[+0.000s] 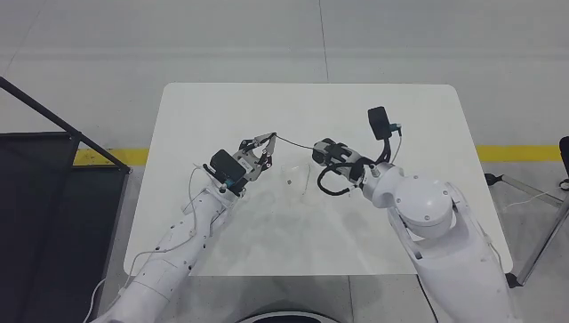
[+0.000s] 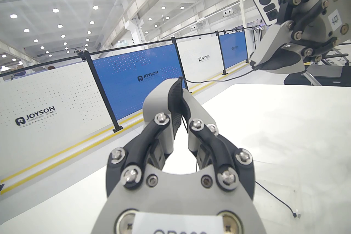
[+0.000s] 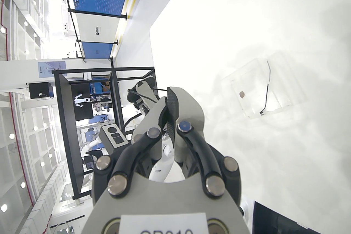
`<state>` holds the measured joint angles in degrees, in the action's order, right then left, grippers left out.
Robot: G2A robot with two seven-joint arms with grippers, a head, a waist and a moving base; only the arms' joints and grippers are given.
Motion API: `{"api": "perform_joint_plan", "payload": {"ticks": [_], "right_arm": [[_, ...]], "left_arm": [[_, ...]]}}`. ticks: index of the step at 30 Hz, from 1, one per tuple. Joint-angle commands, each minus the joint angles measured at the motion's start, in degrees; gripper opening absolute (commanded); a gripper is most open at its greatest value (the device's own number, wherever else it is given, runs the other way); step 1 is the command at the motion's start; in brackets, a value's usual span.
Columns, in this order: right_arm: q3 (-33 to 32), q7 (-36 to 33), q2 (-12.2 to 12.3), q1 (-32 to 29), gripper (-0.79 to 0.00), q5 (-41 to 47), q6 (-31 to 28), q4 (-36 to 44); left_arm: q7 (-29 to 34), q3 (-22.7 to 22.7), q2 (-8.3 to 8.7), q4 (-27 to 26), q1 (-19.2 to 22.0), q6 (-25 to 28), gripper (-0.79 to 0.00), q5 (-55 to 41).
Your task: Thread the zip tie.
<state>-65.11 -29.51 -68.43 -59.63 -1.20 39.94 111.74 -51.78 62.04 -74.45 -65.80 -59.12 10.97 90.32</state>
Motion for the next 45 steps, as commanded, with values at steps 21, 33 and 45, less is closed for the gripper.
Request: {"api": "perform_joint_plan", "payload": {"ticks": [21, 33, 45], "right_arm": [[-2.9, 2.8, -0.7, -1.8, -0.785, 8.8, -5.8, 0.1], [-4.1, 3.9, -1.0, -2.5, -0.785, 12.8, -8.4, -0.2], [-3.4, 4.7, -1.1, -2.0, -0.785, 12.8, -7.9, -0.7]], "left_arm": [[0.0, 0.0, 0.00, 0.0, 0.0, 0.0, -0.785, 0.0], [0.0, 0.0, 0.00, 0.0, 0.0, 0.0, -0.785, 0.0], [0.0, 0.0, 0.00, 0.0, 0.0, 0.0, -0.785, 0.0]]}}
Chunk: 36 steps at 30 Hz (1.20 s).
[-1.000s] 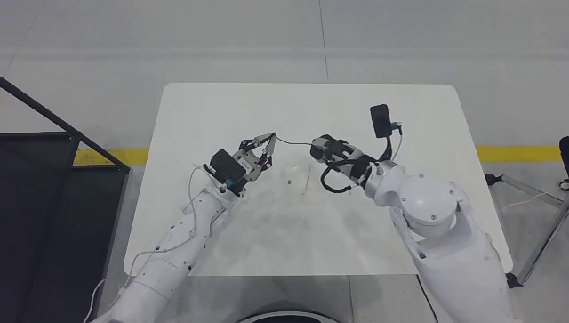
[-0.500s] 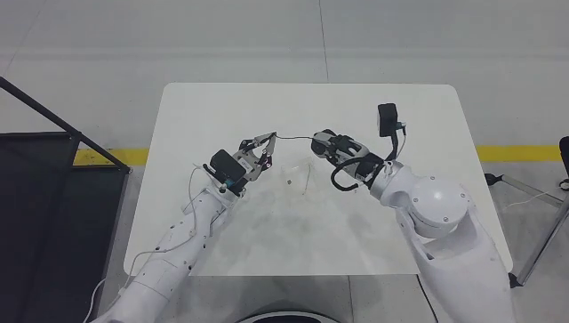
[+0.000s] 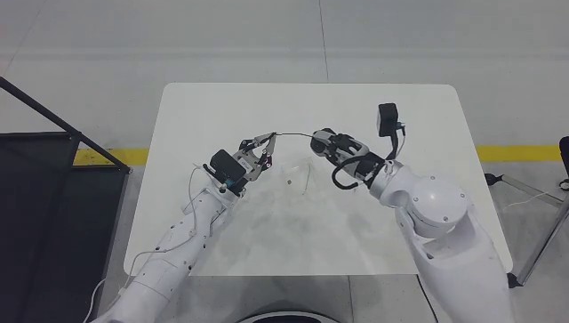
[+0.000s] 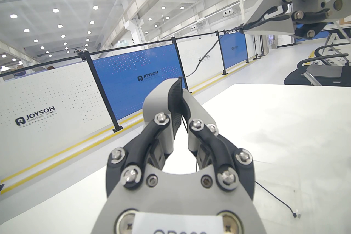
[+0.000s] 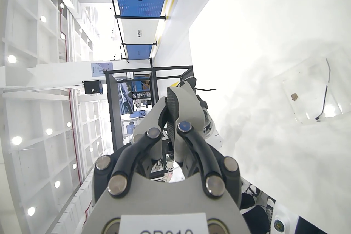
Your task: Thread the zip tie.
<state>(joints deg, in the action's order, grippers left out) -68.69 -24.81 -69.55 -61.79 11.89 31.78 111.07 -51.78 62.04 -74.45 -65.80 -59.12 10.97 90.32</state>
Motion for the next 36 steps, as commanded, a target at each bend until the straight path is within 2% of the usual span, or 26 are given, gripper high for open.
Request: {"api": "perform_joint_plan", "payload": {"ticks": [1, 20, 36], "right_arm": [[0.4, 0.1, 0.0, 0.3, -0.785, -0.4, 0.4, -0.2], [6.1, -1.1, 0.0, 4.1, -0.785, -10.3, 7.5, -2.4], [9.5, -4.3, 0.3, 5.0, -0.785, -18.9, 7.9, -3.6]], "left_arm": [[0.0, 0.0, 0.00, 0.0, 0.0, 0.0, -0.785, 0.0], [0.0, 0.0, 0.00, 0.0, 0.0, 0.0, -0.785, 0.0], [0.0, 0.0, 0.00, 0.0, 0.0, 0.0, -0.785, 0.0]]}}
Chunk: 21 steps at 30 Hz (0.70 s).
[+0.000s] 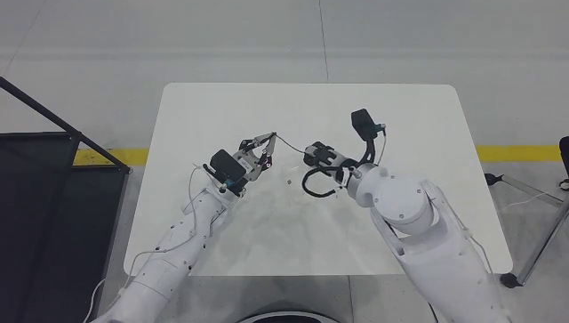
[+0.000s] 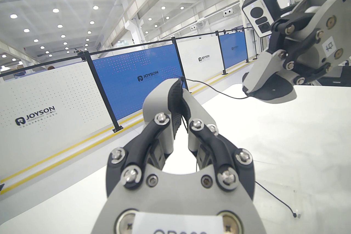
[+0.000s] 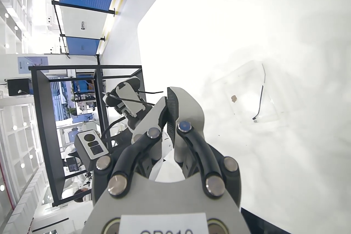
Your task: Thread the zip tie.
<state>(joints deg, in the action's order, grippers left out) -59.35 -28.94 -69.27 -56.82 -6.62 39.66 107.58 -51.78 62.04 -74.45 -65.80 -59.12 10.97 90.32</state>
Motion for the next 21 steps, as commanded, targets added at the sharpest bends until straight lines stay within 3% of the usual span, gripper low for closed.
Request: {"api": "perform_joint_plan", "payload": {"ticks": [1, 21], "right_arm": [[0.3, -0.3, 0.0, 0.1, -0.785, -0.6, 0.1, -0.1], [-4.3, 1.4, -0.6, -2.2, -0.785, 7.4, -4.9, 1.0]], "left_arm": [[0.0, 0.0, 0.00, 0.0, 0.0, 0.0, -0.785, 0.0], [3.0, 0.7, 0.23, -3.4, -1.8, 0.1, -0.785, 1.0]]}}
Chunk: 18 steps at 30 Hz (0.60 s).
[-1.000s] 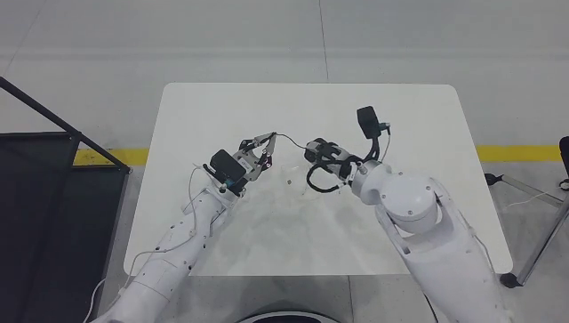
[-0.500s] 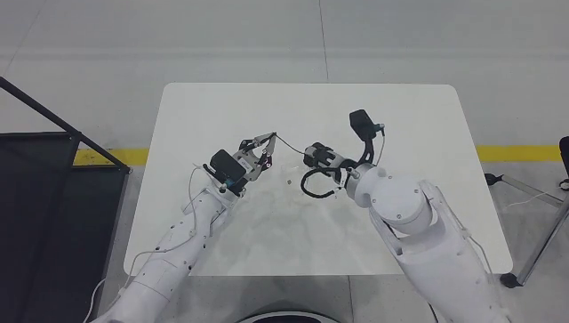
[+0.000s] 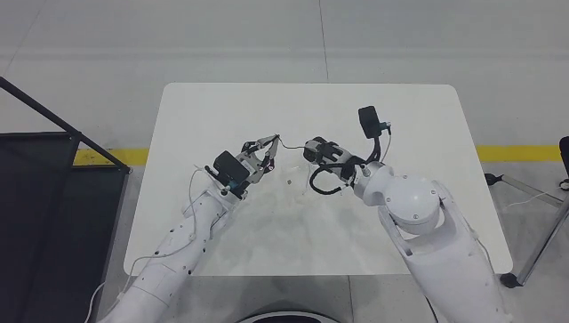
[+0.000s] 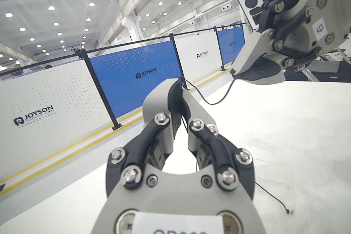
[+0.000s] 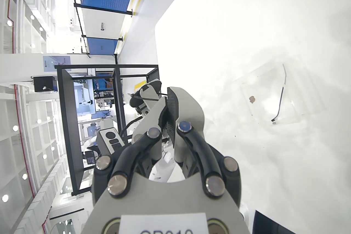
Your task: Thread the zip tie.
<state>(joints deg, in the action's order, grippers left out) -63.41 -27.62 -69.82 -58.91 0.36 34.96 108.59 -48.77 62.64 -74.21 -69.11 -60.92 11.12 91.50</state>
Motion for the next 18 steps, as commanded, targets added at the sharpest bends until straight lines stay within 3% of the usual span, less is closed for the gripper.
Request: {"api": "perform_joint_plan", "payload": {"ticks": [1, 3, 4, 5, 6, 9, 14, 18], "right_arm": [[-0.5, 0.1, 0.0, -0.2, -0.785, 0.6, -0.2, 0.1], [-0.6, 0.1, 0.0, -0.3, -0.785, 0.7, -0.3, 0.2], [-0.6, 0.0, 0.0, -0.4, -0.739, 0.7, -0.4, 0.2], [-0.7, -0.1, 0.0, -0.4, -0.533, 0.8, -0.4, 0.2], [-0.6, -0.1, 0.0, -0.5, -0.397, 0.7, -0.3, 0.2], [-0.4, -0.3, 0.0, -0.6, -0.212, 0.3, -0.1, 0.5], [-0.9, -1.5, 0.1, -1.6, -0.043, 0.6, -0.7, 1.7], [-2.3, -2.6, 0.5, -4.0, -0.025, 1.1, -3.3, 3.8]], "left_arm": [[0.0, 0.2, -0.02, -0.1, -0.1, -0.2, -0.785, -0.3], [0.0, 0.4, -0.07, -0.2, -0.2, -0.3, -0.785, -0.9], [0.0, 0.4, -0.09, -0.2, -0.2, -0.4, -0.785, -1.1], [0.0, 0.5, -0.12, -0.3, -0.2, -0.5, -0.785, -1.3], [-0.1, 0.6, -0.15, -0.3, -0.3, -0.6, -0.785, -1.7], [-0.2, 0.8, -0.26, -0.4, -0.4, -0.8, -0.785, -2.5], [-0.5, 0.8, -0.35, -0.8, -0.9, -0.9, -0.785, -2.9], [-0.9, 0.7, -0.46, -1.3, -1.4, -1.2, -0.785, -3.2]]}}
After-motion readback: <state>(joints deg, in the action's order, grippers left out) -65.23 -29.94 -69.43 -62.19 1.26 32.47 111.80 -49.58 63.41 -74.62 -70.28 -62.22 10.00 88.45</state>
